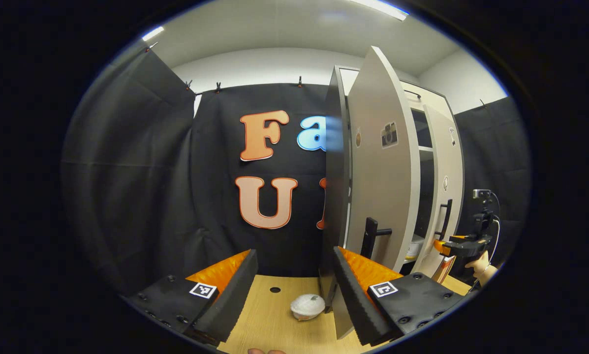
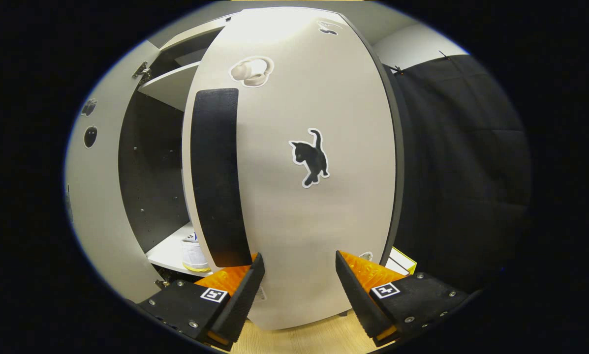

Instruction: Grab one shoe with the right hand and put it into the shoe cabinet, grab the other shoe with the left hand and put it into the shoe cabinet; then close the right door with the right hand and the left door with the left hand.

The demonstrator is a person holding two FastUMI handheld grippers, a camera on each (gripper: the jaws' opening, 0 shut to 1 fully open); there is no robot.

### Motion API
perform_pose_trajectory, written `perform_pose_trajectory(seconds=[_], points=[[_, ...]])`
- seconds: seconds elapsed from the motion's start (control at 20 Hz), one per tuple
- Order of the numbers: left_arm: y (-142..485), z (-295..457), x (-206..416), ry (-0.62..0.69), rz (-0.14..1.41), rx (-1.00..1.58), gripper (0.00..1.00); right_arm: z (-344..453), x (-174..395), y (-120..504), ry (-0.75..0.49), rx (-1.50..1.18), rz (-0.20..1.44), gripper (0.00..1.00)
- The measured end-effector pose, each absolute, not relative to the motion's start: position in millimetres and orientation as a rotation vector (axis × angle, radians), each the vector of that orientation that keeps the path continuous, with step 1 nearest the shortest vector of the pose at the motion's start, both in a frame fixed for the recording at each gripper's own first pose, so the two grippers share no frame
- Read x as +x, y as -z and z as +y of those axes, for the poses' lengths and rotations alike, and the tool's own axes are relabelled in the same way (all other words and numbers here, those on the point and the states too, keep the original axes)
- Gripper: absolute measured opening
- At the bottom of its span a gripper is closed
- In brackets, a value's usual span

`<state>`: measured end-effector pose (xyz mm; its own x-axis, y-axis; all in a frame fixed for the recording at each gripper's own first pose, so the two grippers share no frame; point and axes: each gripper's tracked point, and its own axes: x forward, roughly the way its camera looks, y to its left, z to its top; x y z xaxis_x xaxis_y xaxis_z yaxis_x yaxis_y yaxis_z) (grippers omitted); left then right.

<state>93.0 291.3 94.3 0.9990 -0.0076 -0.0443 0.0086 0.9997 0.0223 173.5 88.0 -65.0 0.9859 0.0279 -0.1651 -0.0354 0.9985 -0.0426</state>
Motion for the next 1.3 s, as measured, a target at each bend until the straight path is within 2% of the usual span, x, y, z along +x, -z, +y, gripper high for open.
perform_pose_trajectory(seconds=[0.35, 0.4, 0.75, 0.95, 1.0, 1.1, 1.2, 1.3], points=[[-58.3, 273.8, 129.1, 0.085, 0.101, -0.011, 0.95, 94.3, 180.3, 65.3, -0.003, -0.055, 0.160, 0.90], [-56.3, 271.0, 133.7, 0.096, 0.107, -0.012, 0.99, 93.8, 178.9, 65.4, 0.000, -0.050, 0.160, 0.90], [-44.8, 262.7, 153.5, 0.140, 0.123, -0.029, 0.97, 89.5, 173.1, 62.6, 0.025, -0.019, 0.173, 0.92], [-46.8, 257.4, 158.0, 0.144, 0.110, -0.015, 0.96, 80.6, 147.6, 52.6, 0.024, -0.017, 0.155, 0.92], [-46.7, 256.5, 158.1, 0.144, 0.110, -0.017, 0.99, 75.6, 138.3, 50.4, 0.027, -0.023, 0.152, 0.92], [-45.6, 251.6, 157.9, 0.154, 0.113, -0.026, 0.96, 66.8, 122.5, 44.2, 0.035, -0.029, 0.141, 0.92], [-44.6, 243.4, 156.3, 0.174, 0.118, -0.028, 0.99, 54.7, 105.6, 37.9, 0.045, -0.029, 0.130, 0.92], [-45.3, 230.5, 155.4, 0.195, 0.118, -0.024, 0.95, 42.5, 89.4, 30.6, 0.047, -0.027, 0.120, 0.92]])
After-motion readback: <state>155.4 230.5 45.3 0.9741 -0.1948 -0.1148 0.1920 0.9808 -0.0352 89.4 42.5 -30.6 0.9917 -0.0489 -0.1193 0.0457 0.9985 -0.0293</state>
